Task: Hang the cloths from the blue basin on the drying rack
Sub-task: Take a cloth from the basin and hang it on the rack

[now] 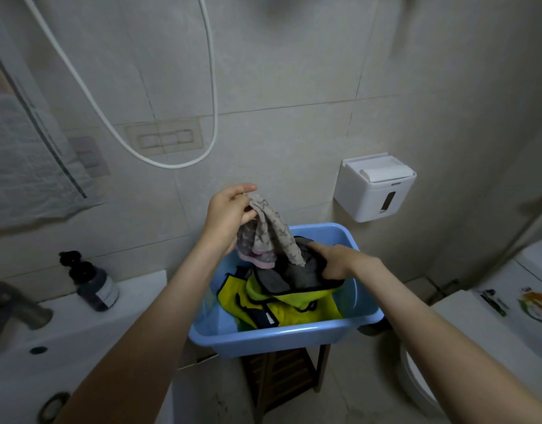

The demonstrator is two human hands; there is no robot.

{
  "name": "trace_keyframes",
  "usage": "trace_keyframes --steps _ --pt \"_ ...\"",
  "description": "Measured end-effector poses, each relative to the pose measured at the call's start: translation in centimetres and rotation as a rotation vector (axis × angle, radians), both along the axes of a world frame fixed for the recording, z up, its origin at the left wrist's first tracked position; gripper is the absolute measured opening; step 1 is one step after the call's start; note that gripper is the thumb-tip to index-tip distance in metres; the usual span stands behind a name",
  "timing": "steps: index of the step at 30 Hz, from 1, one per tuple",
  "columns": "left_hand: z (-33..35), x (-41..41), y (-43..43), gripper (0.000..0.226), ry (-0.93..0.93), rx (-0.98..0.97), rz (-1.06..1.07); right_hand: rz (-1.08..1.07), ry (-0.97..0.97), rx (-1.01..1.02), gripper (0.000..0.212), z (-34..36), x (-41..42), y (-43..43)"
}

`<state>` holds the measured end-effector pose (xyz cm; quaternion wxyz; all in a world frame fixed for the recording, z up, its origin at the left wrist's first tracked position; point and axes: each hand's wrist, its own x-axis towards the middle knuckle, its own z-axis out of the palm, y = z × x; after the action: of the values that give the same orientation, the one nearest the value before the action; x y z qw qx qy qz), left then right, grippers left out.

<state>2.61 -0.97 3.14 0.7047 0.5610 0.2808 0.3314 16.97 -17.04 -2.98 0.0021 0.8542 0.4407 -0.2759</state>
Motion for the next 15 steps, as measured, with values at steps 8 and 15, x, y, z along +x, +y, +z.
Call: trace_keyframes --steps 8,15 --pt "2.4 0.3 -1.4 0.028 -0.07 0.067 -0.155 -0.014 0.019 0.559 0.025 1.6 -2.3 2.8" --pt "1.2 -0.2 0.3 0.045 0.118 0.245 -0.206 -0.112 -0.049 0.837 0.037 4.5 -2.9 2.6"
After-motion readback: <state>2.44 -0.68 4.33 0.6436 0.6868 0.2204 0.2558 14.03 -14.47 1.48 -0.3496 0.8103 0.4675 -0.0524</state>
